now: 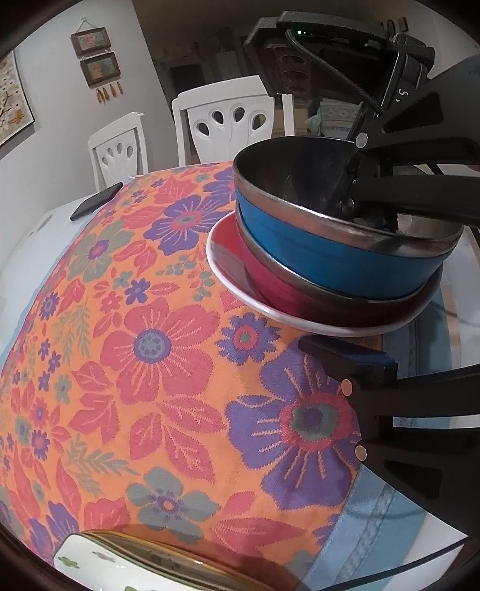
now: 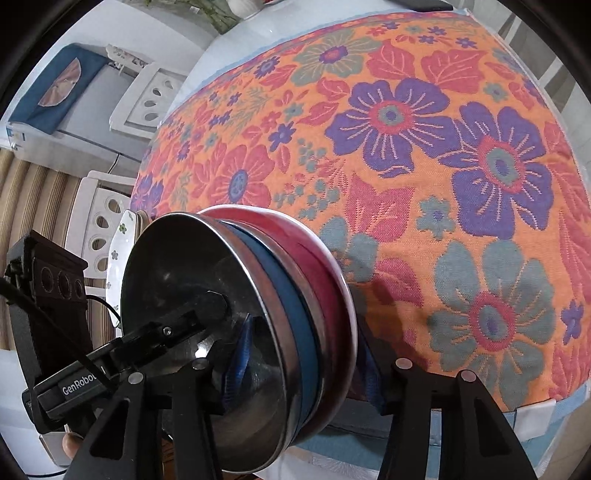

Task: Organize plates and bowls
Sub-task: 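Lift the stacked bowls with both grippers and carry them over the plate stack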

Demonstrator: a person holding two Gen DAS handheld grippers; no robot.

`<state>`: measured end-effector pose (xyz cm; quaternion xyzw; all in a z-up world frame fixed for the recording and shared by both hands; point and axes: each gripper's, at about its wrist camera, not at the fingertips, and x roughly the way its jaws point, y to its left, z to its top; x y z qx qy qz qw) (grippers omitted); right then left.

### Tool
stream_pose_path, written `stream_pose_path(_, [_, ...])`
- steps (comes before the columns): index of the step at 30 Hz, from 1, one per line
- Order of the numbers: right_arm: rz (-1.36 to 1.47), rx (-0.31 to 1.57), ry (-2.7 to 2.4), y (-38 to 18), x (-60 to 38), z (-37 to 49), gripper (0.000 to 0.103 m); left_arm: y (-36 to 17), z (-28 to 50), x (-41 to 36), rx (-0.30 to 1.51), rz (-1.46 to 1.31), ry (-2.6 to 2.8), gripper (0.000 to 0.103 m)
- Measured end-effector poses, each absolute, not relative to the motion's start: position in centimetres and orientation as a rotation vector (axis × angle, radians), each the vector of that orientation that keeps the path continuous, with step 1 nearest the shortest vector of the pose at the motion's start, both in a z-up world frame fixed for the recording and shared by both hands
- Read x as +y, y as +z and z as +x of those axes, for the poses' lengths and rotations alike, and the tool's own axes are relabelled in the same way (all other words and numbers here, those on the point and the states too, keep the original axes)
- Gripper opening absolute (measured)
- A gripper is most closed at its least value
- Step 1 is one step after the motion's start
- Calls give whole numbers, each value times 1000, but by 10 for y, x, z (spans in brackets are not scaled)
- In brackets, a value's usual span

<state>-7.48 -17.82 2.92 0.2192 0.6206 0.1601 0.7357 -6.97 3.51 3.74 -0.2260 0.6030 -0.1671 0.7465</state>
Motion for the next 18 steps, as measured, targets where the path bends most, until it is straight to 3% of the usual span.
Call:
stream_pose_path(11, [458, 1349, 337, 55, -161, -64, 52, 65, -66, 48, 1275, -481, -320, 40])
stream_pose_path(18, [444, 1265, 315, 100, -129, -52, 52, 108, -53, 81, 1208, -453, -347, 39])
